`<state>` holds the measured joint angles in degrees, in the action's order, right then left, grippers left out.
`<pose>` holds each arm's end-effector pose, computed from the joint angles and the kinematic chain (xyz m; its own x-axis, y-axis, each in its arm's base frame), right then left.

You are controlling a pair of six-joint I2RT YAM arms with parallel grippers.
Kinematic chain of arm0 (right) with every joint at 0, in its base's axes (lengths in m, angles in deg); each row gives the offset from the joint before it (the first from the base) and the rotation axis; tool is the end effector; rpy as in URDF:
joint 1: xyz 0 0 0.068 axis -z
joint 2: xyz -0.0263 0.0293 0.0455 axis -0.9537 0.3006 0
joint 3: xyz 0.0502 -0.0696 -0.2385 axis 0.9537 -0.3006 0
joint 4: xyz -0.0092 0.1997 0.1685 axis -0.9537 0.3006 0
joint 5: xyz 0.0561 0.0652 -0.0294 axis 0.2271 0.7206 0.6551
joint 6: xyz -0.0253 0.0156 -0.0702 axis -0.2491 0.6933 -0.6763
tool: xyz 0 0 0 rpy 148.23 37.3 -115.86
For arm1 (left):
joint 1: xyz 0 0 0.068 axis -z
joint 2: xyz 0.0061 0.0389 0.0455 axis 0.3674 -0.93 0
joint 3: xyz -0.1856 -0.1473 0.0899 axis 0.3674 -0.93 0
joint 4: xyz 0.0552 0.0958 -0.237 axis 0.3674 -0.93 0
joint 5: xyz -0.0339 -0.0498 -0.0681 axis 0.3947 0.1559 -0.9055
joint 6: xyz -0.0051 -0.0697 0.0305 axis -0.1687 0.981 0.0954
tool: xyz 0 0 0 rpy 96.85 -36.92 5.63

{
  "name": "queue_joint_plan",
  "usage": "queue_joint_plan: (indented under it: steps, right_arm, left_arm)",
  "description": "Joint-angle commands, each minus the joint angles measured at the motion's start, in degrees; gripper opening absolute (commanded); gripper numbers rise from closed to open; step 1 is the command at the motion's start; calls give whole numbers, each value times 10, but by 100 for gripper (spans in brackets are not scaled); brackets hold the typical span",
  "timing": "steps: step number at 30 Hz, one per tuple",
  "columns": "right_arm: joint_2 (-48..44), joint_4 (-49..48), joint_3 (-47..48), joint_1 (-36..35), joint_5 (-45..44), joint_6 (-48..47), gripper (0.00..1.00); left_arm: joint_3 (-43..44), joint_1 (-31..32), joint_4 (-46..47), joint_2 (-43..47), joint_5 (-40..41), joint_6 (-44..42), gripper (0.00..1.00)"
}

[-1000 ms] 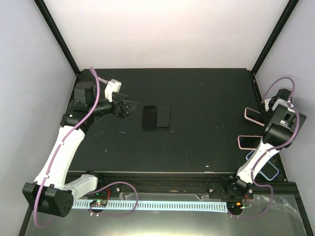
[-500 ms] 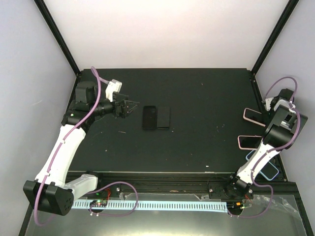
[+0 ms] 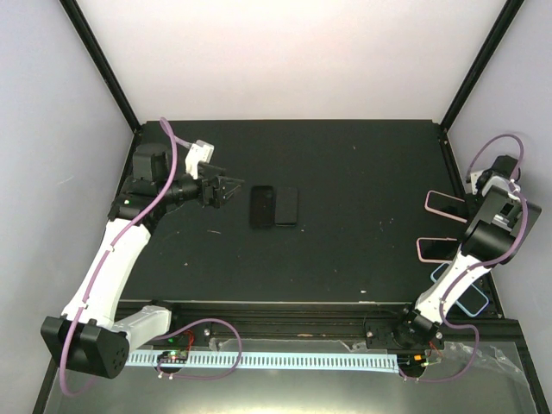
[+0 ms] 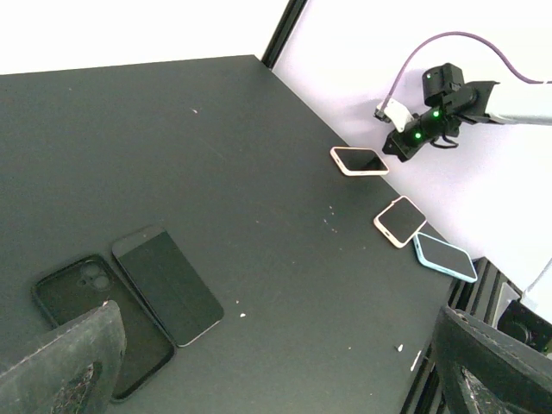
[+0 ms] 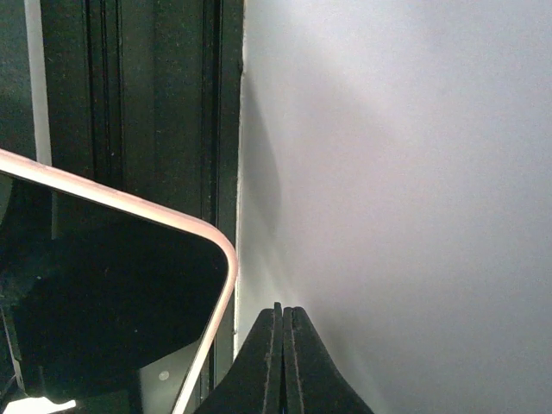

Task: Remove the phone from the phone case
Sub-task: Pick up the phone at the center of the board.

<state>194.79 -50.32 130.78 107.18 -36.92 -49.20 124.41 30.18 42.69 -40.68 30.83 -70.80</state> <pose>0.3446 -0.2526 0.1138 -0.9635 -0.1301 -0.2341 -0.0189 0.9050 -0.4250 0.2462 -0.0844 0.3330 -0.5525 0.0030 -0.8335 0.6716 0.5938 -0.4431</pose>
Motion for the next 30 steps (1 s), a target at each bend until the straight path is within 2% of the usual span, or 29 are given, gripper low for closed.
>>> queue_joint_plan:
  steps: [1, 10, 19, 22, 30]
  right_arm:
    - [7, -16, -13, 11, -1, -7, 1]
    - [42, -6, -15, 11, 36, 2, 1]
    - [11, 25, -10, 10, 154, 17, 2]
    - [10, 63, 8, 7, 207, 17, 2]
    - [6, 87, -15, -26, 239, 7, 2]
  left_arm:
    - [-1, -4, 15, 8, -10, 2, 99]
    - [-2, -4, 19, 6, -13, 6, 99]
    - [-9, -4, 24, 2, -13, 10, 99]
    - [-8, -4, 26, 0, -13, 11, 99]
    - [0, -4, 19, -2, -13, 7, 99]
